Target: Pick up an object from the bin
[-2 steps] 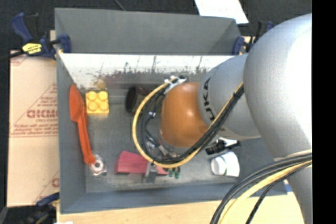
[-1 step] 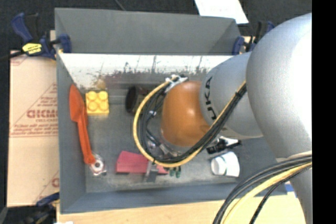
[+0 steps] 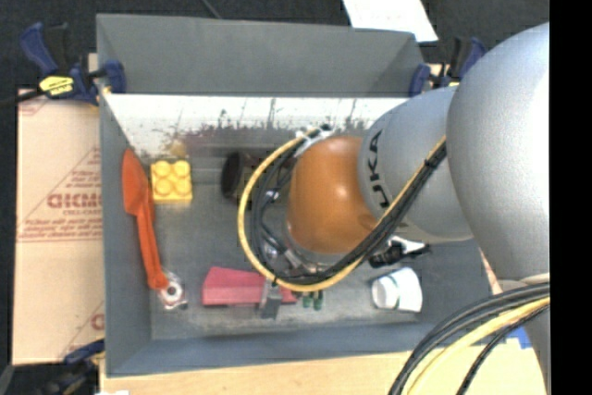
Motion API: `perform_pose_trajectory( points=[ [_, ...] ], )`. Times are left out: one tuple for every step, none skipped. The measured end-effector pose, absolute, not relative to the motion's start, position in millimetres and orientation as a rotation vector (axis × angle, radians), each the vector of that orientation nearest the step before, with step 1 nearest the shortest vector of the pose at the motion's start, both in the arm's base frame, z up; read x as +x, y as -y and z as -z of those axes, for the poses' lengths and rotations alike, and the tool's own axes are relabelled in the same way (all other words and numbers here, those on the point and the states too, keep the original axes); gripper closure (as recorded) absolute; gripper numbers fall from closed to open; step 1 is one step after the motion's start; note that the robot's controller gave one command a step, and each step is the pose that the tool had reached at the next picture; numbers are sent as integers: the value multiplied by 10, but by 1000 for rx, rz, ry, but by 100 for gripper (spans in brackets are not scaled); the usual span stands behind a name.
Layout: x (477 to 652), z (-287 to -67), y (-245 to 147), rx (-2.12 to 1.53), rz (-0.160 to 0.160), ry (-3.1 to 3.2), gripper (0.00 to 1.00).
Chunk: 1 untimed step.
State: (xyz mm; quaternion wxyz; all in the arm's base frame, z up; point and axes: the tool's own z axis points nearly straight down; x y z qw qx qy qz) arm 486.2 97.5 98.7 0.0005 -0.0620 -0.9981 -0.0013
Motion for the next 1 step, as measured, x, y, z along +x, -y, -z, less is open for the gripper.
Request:
perform_pose_trajectory(
  points=[
    [4867, -1110, -973, -198, 6, 3137, 100]
  ],
)
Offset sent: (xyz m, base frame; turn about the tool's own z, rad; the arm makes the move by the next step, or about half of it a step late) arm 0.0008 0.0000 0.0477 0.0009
